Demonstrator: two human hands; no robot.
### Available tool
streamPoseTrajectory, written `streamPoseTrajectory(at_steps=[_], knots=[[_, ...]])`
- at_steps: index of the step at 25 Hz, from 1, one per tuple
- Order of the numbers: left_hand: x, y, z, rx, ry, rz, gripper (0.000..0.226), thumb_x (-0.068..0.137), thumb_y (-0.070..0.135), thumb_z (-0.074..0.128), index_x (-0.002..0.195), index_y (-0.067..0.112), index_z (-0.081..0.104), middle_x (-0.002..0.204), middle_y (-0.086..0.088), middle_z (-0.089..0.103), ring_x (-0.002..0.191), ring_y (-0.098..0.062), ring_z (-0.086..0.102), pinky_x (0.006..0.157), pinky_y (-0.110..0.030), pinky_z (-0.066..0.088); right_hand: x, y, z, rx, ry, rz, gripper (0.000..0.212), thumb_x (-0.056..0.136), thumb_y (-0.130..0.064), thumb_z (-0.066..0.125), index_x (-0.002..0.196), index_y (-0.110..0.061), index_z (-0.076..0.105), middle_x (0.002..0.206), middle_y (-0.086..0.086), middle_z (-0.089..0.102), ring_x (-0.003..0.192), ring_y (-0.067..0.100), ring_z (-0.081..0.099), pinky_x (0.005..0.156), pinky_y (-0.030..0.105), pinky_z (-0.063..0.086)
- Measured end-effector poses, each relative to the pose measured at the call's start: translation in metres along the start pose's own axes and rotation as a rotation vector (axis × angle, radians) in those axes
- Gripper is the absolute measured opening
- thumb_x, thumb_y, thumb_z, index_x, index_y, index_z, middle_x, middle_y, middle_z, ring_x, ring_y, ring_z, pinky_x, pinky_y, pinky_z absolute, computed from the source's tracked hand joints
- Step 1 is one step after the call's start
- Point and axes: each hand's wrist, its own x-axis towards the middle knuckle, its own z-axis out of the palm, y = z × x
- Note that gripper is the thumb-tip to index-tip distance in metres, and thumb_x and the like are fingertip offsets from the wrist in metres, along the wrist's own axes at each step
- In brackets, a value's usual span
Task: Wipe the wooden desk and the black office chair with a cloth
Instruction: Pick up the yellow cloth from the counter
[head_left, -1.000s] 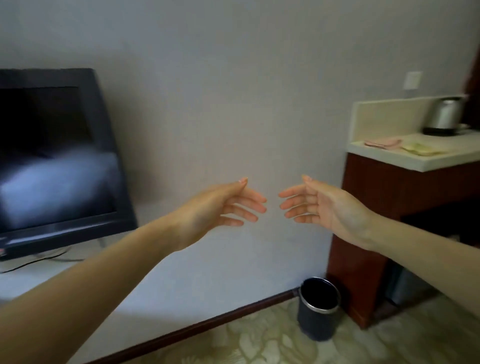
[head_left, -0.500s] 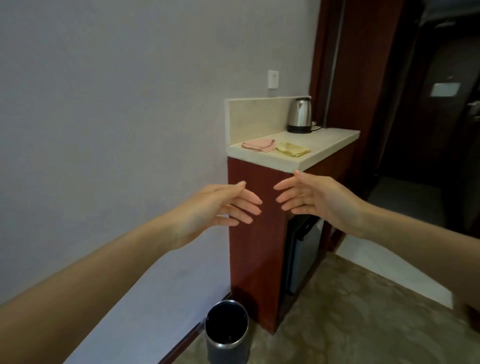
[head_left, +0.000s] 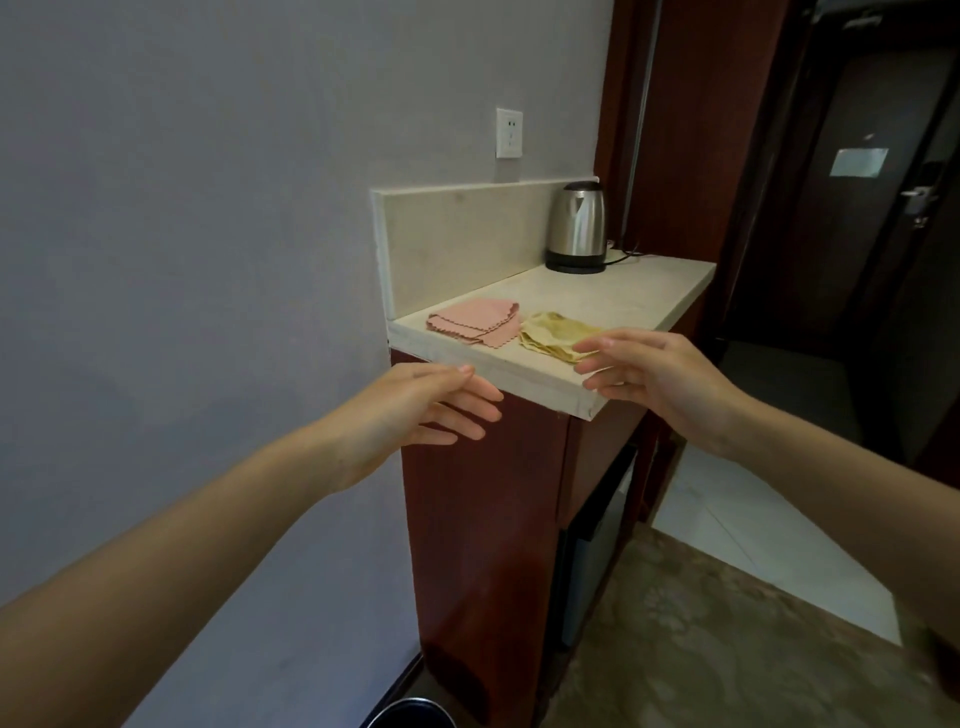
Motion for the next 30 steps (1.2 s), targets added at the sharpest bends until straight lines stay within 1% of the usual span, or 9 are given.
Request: streamPoseTrajectory(at_steps=[10, 13, 16, 18, 21, 23, 25, 27, 30], knots=[[0.153, -0.025, -0.004, 0.035, 0.256, -0.052, 0.032, 0.1, 0.027, 0.04, 0.095, 0.021, 0.071, 0.093, 0.006, 0.074, 0.087, -0.011, 0.068, 0.089, -0.028, 0.049, 0.2, 0.065, -0.04, -0.406, -0.049, -0.247, 0.013, 0.089, -0.016, 0.062, 0.091, -0.026, 0.069, 0.087, -0.007, 0.07, 0.08, 0.004, 0.065, 0.075, 0.017, 0.049], [0.193, -0.029, 0.006, 0.101, 0.331, -0.013, 0.026, 0.098, 0.028, 0.045, 0.092, 0.026, 0.07, 0.094, 0.012, 0.072, 0.087, -0.002, 0.065, 0.083, -0.02, 0.046, 0.249, 0.082, -0.051, -0.706, -0.159, -0.346, 0.015, 0.09, -0.025, 0.06, 0.103, -0.032, 0.065, 0.101, -0.01, 0.067, 0.088, 0.0, 0.058, 0.072, 0.015, 0.043], [0.226, -0.037, 0.026, 0.378, 0.369, 0.05, 0.021, 0.095, 0.03, 0.051, 0.11, 0.025, 0.065, 0.112, 0.013, 0.064, 0.103, -0.004, 0.057, 0.082, -0.005, 0.039, 0.283, 0.103, -0.057, -0.91, -0.244, -0.318, 0.036, 0.092, -0.041, 0.053, 0.126, -0.03, 0.053, 0.127, -0.004, 0.057, 0.111, 0.013, 0.052, 0.087, 0.027, 0.042], [0.247, -0.042, 0.041, 0.613, 0.344, 0.017, 0.042, 0.095, 0.039, 0.046, 0.132, 0.021, 0.051, 0.132, 0.002, 0.053, 0.122, -0.016, 0.044, 0.098, -0.018, 0.034, 0.296, 0.117, -0.063, -1.059, -0.244, -0.264, 0.054, 0.091, -0.057, 0.041, 0.138, -0.029, 0.042, 0.14, 0.0, 0.048, 0.126, 0.024, 0.042, 0.1, 0.042, 0.036], [0.266, -0.045, 0.058, 0.945, 0.285, -0.132, 0.069, 0.086, 0.063, 0.026, 0.142, 0.024, 0.032, 0.141, -0.005, 0.04, 0.129, -0.025, 0.025, 0.105, -0.04, 0.021, 0.298, 0.131, -0.07, -1.194, -0.287, -0.23, 0.074, 0.082, -0.074, 0.024, 0.141, -0.029, 0.035, 0.136, 0.004, 0.051, 0.125, 0.03, 0.042, 0.095, 0.045, 0.033], [0.273, -0.045, 0.063, 0.985, 0.288, -0.149, 0.075, 0.081, 0.068, 0.023, 0.139, 0.023, 0.034, 0.139, -0.005, 0.039, 0.128, -0.025, 0.022, 0.107, -0.041, 0.018, 0.294, 0.134, -0.072, -1.165, -0.33, -0.23, 0.076, 0.079, -0.076, 0.029, 0.14, -0.03, 0.035, 0.13, 0.003, 0.055, 0.119, 0.028, 0.048, 0.09, 0.041, 0.035], [0.277, -0.044, 0.064, 0.95, 0.323, -0.121, 0.067, 0.083, 0.064, 0.036, 0.135, 0.022, 0.039, 0.134, -0.003, 0.04, 0.125, -0.022, 0.023, 0.104, -0.038, 0.018, 0.288, 0.132, -0.071, -1.042, -0.312, -0.259, 0.067, 0.081, -0.067, 0.048, 0.135, -0.029, 0.039, 0.127, 0.001, 0.057, 0.112, 0.023, 0.052, 0.086, 0.037, 0.039], [0.272, -0.044, 0.063, 0.855, 0.376, -0.074, 0.061, 0.082, 0.055, 0.051, 0.134, 0.024, 0.041, 0.124, 0.003, 0.042, 0.117, -0.018, 0.025, 0.095, -0.032, 0.019, 0.282, 0.125, -0.069, -0.867, -0.276, -0.284, 0.055, 0.08, -0.048, 0.066, 0.127, -0.031, 0.045, 0.121, 0.0, 0.058, 0.101, 0.017, 0.053, 0.078, 0.029, 0.041], [0.253, -0.047, 0.061, 0.701, 0.431, -0.009, 0.07, 0.079, 0.044, 0.063, 0.14, 0.026, 0.033, 0.116, 0.009, 0.043, 0.117, -0.018, 0.028, 0.09, -0.028, 0.022, 0.273, 0.103, -0.061, -0.675, -0.221, -0.348, 0.043, 0.076, -0.02, 0.074, 0.109, -0.037, 0.052, 0.101, -0.01, 0.059, 0.08, 0.004, 0.053, 0.064, 0.016, 0.043]])
